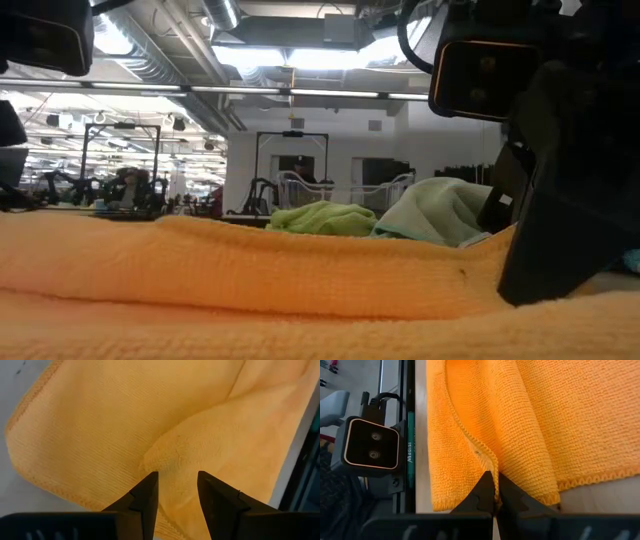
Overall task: Fold microfiber towels
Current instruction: Fold the orange microfiber towel
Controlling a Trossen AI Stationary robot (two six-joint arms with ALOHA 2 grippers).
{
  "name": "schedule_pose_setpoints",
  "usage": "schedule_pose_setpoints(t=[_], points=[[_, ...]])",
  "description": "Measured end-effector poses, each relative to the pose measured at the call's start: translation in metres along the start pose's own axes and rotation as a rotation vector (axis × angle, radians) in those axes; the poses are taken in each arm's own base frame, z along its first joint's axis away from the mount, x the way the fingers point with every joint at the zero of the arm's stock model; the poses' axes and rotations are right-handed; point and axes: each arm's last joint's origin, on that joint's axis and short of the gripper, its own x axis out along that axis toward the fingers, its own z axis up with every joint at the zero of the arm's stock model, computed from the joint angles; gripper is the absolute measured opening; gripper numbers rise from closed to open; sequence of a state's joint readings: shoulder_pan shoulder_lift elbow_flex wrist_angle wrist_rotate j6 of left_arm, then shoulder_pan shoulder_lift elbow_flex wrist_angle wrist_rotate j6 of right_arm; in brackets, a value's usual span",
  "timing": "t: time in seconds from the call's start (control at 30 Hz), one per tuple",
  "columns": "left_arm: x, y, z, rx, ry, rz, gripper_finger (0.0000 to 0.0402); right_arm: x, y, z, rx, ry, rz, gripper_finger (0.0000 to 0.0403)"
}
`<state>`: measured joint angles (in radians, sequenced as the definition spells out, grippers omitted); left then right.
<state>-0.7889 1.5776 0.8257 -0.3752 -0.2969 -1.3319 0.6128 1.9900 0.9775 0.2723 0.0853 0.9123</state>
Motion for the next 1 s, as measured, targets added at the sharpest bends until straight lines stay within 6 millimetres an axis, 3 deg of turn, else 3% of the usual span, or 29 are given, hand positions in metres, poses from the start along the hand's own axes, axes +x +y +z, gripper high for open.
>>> schedule_pose_setpoints(t=[0.17, 0.4, 0.67, 1.0], points=[[-0.003, -0.003, 0.000, -0.004, 0.003, 0.003, 0.0129, 0.000, 0.000, 0.000, 0.000, 0.000, 0.000, 0.0004], [-0.006, 0.009, -0.002, -0.056, 0.043, 0.150, 0.0129, 0.000, 0.000, 0.000, -0.001, 0.001, -0.001, 0.0004], [-0.005, -0.008, 0.001, -0.001, 0.025, -0.025, 0.0129, 0.000, 0.000, 0.000, -0.004, 0.002, -0.003, 0.0004], [0.003, -0.007, 0.000, 0.022, 0.028, -0.007, 0.0129, 0.000, 0.000, 0.000, -0.004, 0.002, -0.003, 0.0004]])
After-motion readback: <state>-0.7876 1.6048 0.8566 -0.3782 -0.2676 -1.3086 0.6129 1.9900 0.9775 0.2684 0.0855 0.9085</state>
